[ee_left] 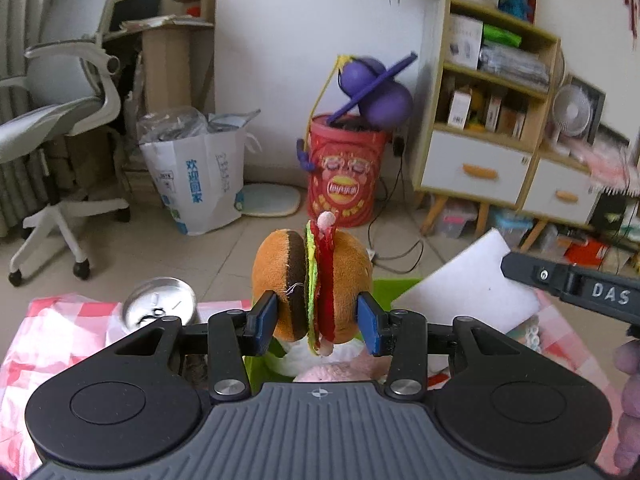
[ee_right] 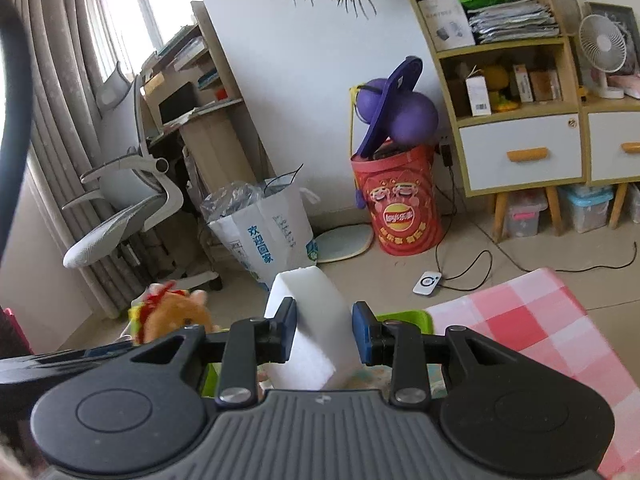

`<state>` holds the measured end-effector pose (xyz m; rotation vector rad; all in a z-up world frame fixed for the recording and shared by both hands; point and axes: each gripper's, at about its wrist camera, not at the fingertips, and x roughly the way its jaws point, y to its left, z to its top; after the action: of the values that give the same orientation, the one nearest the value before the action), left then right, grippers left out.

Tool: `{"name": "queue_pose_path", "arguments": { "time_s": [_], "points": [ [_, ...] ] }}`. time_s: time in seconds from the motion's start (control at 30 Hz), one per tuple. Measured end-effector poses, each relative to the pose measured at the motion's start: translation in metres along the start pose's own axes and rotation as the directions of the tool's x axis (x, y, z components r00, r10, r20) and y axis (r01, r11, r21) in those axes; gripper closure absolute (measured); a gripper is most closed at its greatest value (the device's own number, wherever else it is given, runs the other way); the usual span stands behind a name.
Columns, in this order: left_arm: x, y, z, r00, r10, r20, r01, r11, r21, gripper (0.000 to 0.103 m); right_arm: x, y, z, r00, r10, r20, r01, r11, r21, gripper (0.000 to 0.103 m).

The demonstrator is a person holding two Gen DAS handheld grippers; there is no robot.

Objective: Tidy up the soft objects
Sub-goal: 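Carry the burger and foam block up over the green bin, then lower the burger and foam block into the bin and open both grippers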

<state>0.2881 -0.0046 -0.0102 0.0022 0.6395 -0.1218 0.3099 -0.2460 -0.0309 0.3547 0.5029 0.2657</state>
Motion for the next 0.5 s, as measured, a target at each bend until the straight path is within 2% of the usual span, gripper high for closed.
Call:
{"name": "queue_pose_path", "arguments": {
  "time_s": [0.13,0.27,0.4,0.5],
  "points": [
    [0.024,-0.002,-0.009,0.997,-0.016,-0.079,0.016,1.000,0.004,0.059,0.014,0.004,-0.006,1.000,-0.001,-0.022,0.000,1.000,-0.025,0.089],
    [0.038,-0.002,-0.018,0.992,-0.006,-0.124,0.006,1.000,0.001,0.056,0.029,0.009,-0.013,0.998,-0.022,-0.052,0.018,0.997,-0.081,0.089],
    [0.040,-0.003,-0.019,0.992,0.005,-0.127,-0.005,1.000,0.007,0.054,0.047,0.016,-0.020,0.994,-0.065,-0.090,0.050,0.987,-0.152,0.089],
    [0.035,-0.005,-0.016,0.994,0.005,-0.113,-0.003,1.000,0.013,0.050,0.047,0.020,-0.020,0.994,-0.062,-0.094,0.045,0.984,-0.172,0.087]
  ]
}}
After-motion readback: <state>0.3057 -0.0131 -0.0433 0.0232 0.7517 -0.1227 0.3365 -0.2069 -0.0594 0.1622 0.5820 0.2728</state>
